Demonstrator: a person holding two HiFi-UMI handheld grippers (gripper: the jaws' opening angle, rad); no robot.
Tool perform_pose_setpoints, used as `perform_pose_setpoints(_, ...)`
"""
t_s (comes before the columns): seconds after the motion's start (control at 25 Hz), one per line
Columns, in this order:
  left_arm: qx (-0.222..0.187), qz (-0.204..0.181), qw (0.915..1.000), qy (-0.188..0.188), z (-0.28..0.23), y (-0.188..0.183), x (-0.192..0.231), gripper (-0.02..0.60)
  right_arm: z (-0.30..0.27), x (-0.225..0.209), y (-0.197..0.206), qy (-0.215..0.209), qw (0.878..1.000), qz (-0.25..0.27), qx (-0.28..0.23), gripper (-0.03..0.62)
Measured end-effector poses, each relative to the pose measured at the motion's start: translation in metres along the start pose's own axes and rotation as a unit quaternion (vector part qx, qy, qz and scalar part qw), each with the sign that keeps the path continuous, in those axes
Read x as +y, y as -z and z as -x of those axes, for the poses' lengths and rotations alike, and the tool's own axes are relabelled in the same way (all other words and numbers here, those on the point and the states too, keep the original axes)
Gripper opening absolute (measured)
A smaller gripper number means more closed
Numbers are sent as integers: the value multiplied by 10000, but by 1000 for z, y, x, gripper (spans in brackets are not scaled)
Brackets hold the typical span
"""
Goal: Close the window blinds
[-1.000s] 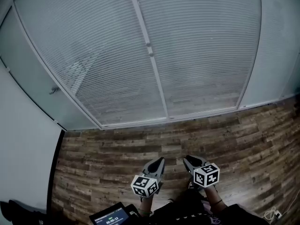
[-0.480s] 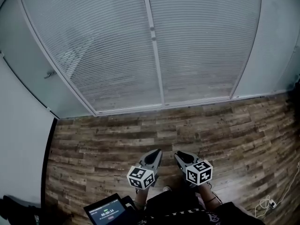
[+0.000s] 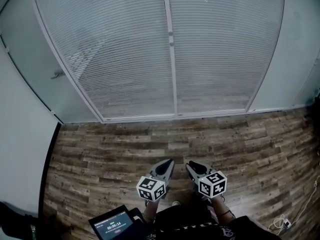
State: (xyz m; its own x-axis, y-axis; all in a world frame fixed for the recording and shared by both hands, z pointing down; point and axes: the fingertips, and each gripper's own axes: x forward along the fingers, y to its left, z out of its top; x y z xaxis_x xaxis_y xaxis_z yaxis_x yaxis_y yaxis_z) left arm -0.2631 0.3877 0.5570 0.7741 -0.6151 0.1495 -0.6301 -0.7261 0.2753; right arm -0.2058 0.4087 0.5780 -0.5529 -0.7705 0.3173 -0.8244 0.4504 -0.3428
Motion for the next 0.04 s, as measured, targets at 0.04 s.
perform_pose_setpoints(0.04,2,-2,10000,1,0,0,-1,6,1,0,0,-1,10000,-2,-3,78)
